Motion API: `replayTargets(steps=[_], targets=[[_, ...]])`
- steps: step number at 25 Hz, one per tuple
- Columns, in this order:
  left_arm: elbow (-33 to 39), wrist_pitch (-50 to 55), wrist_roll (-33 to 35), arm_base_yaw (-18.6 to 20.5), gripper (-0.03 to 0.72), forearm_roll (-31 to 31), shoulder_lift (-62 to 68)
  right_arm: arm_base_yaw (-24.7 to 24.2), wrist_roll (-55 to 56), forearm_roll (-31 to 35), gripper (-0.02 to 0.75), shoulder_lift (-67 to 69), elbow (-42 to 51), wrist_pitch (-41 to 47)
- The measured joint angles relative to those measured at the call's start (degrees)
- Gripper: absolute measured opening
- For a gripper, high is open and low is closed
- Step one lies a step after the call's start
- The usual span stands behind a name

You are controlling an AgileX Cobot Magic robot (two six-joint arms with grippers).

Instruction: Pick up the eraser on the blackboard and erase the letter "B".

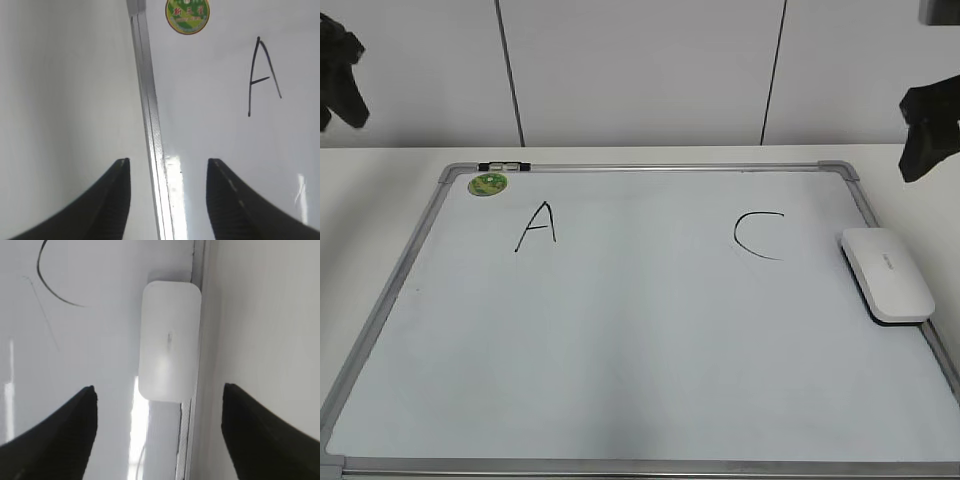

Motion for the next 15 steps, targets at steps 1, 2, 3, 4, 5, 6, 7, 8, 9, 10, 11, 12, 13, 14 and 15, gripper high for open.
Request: replayTargets(steps=[1, 2, 3, 4, 5, 6, 7, 8, 9, 10, 11, 12, 13, 14, 15], targets=[[0.0, 0.2, -0.1, 0.0, 0.356, 0.0, -1.5, 0.0, -0.2, 0.2, 0.592, -1.5, 0.0, 1.4], [0.0, 0.4, -0.1, 0.0, 0.373, 0.0, -2.8, 0.0, -0.4, 0.3, 0.592, -2.7, 0.0, 3.1], [0.0, 0.5, -0.1, 0.0, 0.395, 0.0, -4.5, 0.0, -0.4, 0.4, 0.592, -3.8, 0.0, 4.2], [0.0, 0.6, -0.1, 0.0, 0.412, 0.0, -6.2, 0.0, -0.5, 0.4, 0.592, -5.1, 0.0, 5.4], [0.0, 0.8, -0.1, 0.0, 0.43, 0.0, -8.0, 0.0, -0.5, 0.5, 0.592, -6.5, 0.0, 6.1], [0.0, 0.9, -0.2, 0.0, 0.443, 0.0, -9.6, 0.0, -0.7, 0.5, 0.591, -7.7, 0.0, 6.6], [0.0, 0.9, -0.6, 0.0, 0.449, 0.0, -11.5, 0.0, -0.6, 0.5, 0.591, -9.1, 0.0, 6.7], [0.0, 0.9, -1.2, 0.0, 0.454, 0.0, -13.4, 0.0, -0.6, 0.5, 0.591, -10.5, 0.0, 6.8], [0.0, 1.0, -1.7, 0.0, 0.456, 0.0, -15.2, 0.0, -0.7, 0.6, 0.591, -12.0, 0.0, 6.9], [0.1, 1.0, -2.1, 0.0, 0.459, 0.0, -16.6, 0.0, -0.8, 0.6, 0.591, -13.2, 0.0, 7.0], [0.6, 1.0, -2.4, 0.0, 0.459, 0.0, -18.5, 0.0, -0.9, 0.6, 0.591, -14.7, 0.0, 7.1], [1.4, 1.0, -2.5, 0.0, 0.459, 0.0, -20.4, 0.0, -1.2, 0.6, 0.591, -16.1, 0.0, 7.2], [2.6, 1.1, -2.5, 0.0, 0.459, -0.1, -22.0, 0.0, -1.4, 0.6, 0.591, -17.2, 0.0, 7.4], [4.2, 1.1, -2.6, 0.0, 0.46, -0.1, -23.9, 0.0, -1.6, 0.6, 0.591, -18.4, 0.0, 7.4], [5.8, 1.2, -2.8, 0.0, 0.46, -0.1, -25.8, 0.0, -1.8, 0.6, 0.591, -19.5, 0.0, 7.5]])
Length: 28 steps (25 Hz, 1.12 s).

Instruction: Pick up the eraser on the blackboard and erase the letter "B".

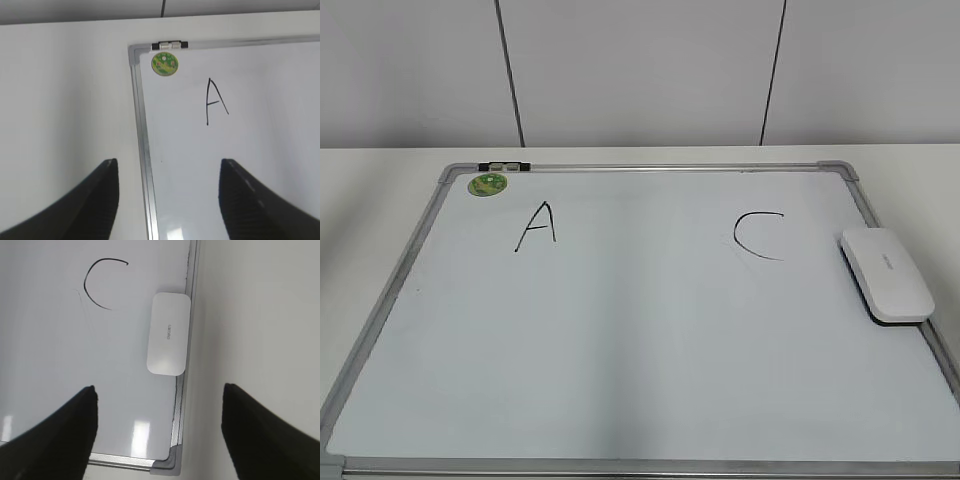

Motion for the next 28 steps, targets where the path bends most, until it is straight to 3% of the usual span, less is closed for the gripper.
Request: replayTargets(steps=[12, 17, 28], targets=[[25.9, 0.2, -0.1, 0.0, 0.46, 0.1, -19.5, 0.0, -0.2, 2.5, 0.591, -15.1, 3.5, 0.8], [34.3, 0.2, -0.2, -1.8, 0.46, 0.2, -27.6, 0.0, -0.2, 2.7, 0.591, -24.6, 11.8, 0.9], [43.8, 0.3, -0.6, -4.0, 0.459, 0.2, -43.8, 0.0, -0.2, 2.4, 0.59, -45.6, 33.0, 1.2]])
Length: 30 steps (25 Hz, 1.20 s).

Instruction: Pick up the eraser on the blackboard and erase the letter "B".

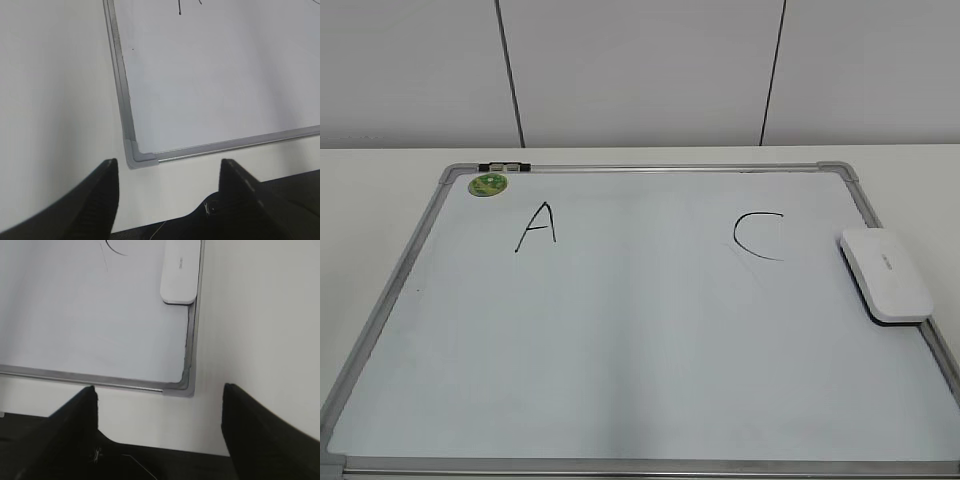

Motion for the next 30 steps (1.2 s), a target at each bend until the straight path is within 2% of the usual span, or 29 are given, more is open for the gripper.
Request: replayTargets(steps=[6, 11, 18, 30], targets=[[7.5, 0.1, -0.2, 0.0, 0.459, 0.0, -8.6, 0.0, 0.1, -0.3, 0.589, -8.0, 9.6, 0.1], [13.3, 0.6, -0.2, 0.0, 0.459, 3.5, -14.0, 0.0, 0.2, -0.9, 0.589, -11.1, 15.5, -0.1], [21.0, 0.4, -0.2, 0.0, 0.455, 6.8, -16.1, 0.0, 0.6, -1.5, 0.589, -11.1, 17.8, -6.5], [24.4, -8.8, -0.3, 0.0, 0.45, 8.3, -16.2, 0.0, 0.8, -1.7, 0.587, -11.1, 18.3, -7.6]])
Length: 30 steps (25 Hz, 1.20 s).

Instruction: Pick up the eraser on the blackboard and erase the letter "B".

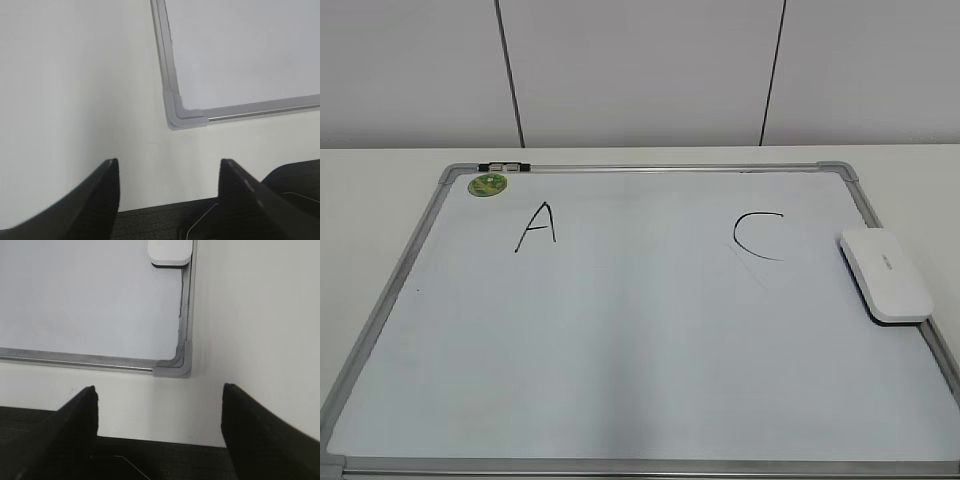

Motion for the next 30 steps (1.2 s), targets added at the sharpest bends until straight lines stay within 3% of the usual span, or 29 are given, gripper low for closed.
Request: replayTargets(steps=[30], targets=[[0.0, -0.5, 0.0, 1.0, 0.396, -1.5, -3.8, -0.9, 0.1, -0.1, 0.587, -4.8, 0.0, -0.2]])
